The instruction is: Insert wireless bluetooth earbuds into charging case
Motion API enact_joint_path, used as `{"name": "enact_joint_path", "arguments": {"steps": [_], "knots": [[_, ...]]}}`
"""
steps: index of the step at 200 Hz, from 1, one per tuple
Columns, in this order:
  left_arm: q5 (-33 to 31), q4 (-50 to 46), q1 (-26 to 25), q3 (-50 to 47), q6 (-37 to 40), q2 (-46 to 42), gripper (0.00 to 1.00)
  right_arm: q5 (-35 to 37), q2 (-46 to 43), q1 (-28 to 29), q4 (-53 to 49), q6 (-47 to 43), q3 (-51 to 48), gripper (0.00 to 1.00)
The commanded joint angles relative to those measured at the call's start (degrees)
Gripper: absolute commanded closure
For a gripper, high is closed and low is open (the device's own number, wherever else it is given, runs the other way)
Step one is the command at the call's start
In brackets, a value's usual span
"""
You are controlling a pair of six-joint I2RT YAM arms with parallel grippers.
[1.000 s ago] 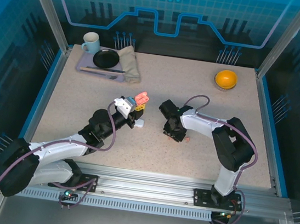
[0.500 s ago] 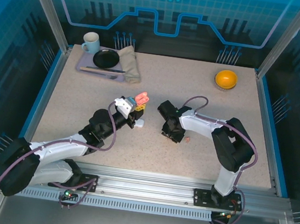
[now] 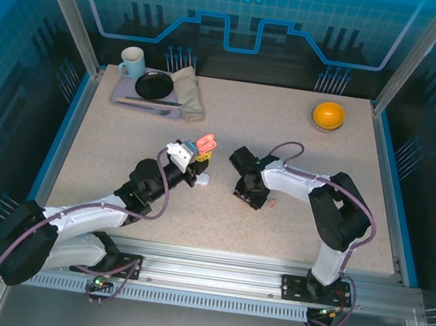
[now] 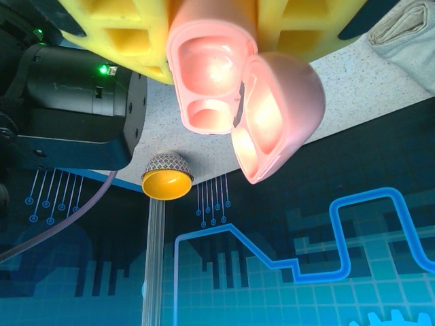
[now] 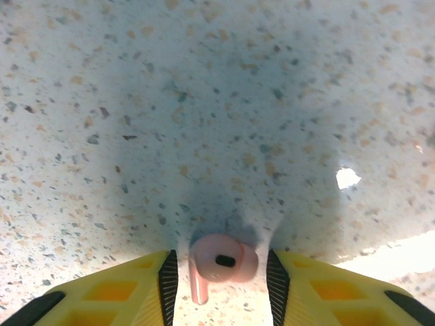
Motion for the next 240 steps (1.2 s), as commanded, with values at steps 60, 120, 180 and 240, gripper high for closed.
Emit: {"name": "enact_joint_path", "arguments": {"steps": [60,120,180,240], "knots": [[1.52,2.13,-0.24,2.12,-1.42,1.25,1.0,-1.38,-1.03,-0.19,-2.59,7.75,-0.17,0.56],[1.53,2.56,-0.28,1.98,-1.33,1.71,1.0,0.13,0.71,-1.45,-3.29,5.7,2.26,0.59],[1.64,3.19,-0.26,2.08,-1.5,2.58,1.0,-0.15,1.85,-2.0,-3.06,5.22,2.32,0.6],[1.61,2.95,-0.21,2.15,-1.43,2.68,1.0,-0.17,2.66,-2.18,-2.26,4.97,1.77,0.62]]}}
